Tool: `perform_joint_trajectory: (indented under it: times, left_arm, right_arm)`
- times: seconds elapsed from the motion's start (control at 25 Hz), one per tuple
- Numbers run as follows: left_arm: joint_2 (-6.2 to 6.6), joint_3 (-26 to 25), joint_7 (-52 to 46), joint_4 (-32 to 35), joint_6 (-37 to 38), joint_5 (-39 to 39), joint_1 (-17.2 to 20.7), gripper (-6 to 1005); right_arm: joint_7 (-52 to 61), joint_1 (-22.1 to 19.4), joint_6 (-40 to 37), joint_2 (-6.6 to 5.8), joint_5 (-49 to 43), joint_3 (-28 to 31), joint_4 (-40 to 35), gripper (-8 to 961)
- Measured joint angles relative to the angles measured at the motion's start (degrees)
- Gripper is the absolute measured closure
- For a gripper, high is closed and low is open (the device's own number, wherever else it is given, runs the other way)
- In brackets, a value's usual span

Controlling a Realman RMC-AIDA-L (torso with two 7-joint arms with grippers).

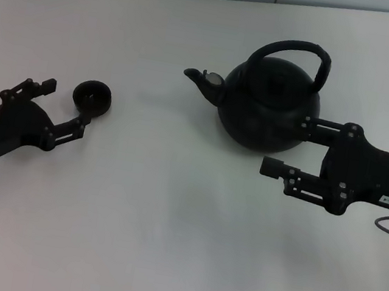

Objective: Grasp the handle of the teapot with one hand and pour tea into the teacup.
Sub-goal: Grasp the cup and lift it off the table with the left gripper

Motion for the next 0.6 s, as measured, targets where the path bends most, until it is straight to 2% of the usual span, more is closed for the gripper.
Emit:
perform_joint_trajectory:
  times: [0.6]
  left_arm:
    - [-0.09, 2.14, 0.07, -0.47, -4.61, -0.05, -3.1, 213]
  right_arm:
    - [0.0, 0.07, -0.01, 0.09, 0.28, 0.0, -0.02, 363]
